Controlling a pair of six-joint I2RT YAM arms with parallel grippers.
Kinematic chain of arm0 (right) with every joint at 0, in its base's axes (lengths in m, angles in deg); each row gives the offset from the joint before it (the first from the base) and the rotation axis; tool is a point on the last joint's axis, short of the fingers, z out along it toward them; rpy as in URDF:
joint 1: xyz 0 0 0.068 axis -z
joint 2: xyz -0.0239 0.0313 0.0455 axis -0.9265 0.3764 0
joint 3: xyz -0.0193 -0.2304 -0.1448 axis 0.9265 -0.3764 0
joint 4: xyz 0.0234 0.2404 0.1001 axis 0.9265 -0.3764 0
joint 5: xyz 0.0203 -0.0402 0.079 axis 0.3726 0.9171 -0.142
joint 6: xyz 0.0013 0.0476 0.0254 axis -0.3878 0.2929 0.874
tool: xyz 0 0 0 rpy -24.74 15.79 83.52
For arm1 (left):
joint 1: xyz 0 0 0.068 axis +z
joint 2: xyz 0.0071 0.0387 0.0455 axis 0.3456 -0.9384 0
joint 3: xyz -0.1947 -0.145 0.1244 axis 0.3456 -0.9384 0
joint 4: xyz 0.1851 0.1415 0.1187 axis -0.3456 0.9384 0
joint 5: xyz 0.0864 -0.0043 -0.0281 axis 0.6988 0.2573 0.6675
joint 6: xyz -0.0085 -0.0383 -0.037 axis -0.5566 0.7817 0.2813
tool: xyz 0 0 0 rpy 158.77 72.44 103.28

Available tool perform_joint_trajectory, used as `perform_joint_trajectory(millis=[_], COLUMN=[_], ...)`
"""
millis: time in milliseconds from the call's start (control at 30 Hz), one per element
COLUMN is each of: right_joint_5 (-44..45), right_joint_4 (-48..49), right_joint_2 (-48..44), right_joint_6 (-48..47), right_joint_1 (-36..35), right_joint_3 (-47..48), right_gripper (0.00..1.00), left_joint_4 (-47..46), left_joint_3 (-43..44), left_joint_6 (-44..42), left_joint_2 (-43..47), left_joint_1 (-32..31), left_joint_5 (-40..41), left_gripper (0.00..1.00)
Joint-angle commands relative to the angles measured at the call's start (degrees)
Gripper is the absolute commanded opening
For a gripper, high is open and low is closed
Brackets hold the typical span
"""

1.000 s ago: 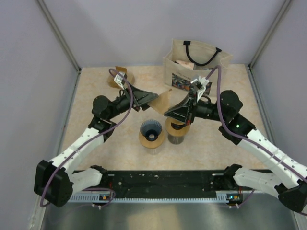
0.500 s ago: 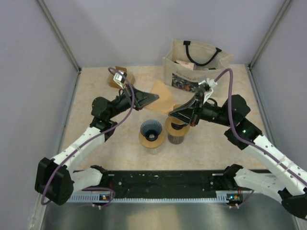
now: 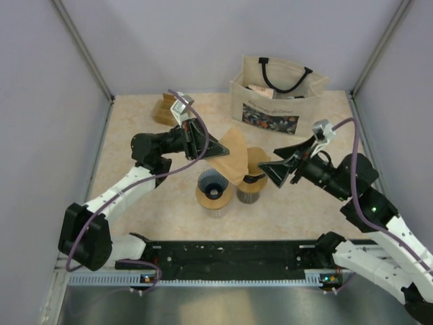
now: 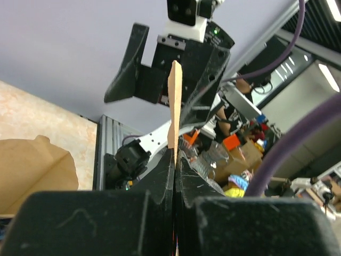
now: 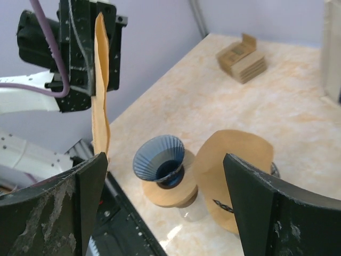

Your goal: Place the coffee filter in the dripper

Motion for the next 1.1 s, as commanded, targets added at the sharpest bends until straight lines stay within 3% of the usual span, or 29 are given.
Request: perform_joint_trajectory(millis=[0, 167, 367, 600, 800, 1067], right_joint_5=[9.4, 7.5, 1.1, -5.1, -3.9, -3.2], right_joint_4=[-2.8, -2.5, 1.4, 4.4, 2.9, 2.9], right_joint_2=[-1.2, 1.7, 5.6, 6.7, 5.5, 5.8], right_joint_6=[-4.2, -5.1, -4.0, -2.4, -2.2, -2.2], right_joint_1=[-0.4, -0.4, -0.4, -0.4, -0.4, -0.4], right_joint_3=[3.3, 5.1, 5.7, 6.4, 7.0, 7.0], right_gripper=[0.91, 0.91, 0.90, 0.90, 0.90, 0.90], left_joint_4=[-14.5, -21.2, -19.9, -11.7, 5.1, 8.2], left_joint_3=[4.4, 6.5, 7.4, 6.9, 7.1, 7.0], left_joint_6=[6.7, 12.8, 12.3, 5.1, -8.2, -10.8], left_joint_2=[-3.2, -6.8, -7.9, -6.1, -2.9, -1.4], left_joint_1=[-0.2, -0.2, -0.2, -0.1, -0.1, -0.2], left_joint_5=[-8.0, -8.9, -8.7, -8.7, -7.4, -6.8], left_gripper=[0.00, 0.00, 0.00, 0.00, 0.00, 0.00])
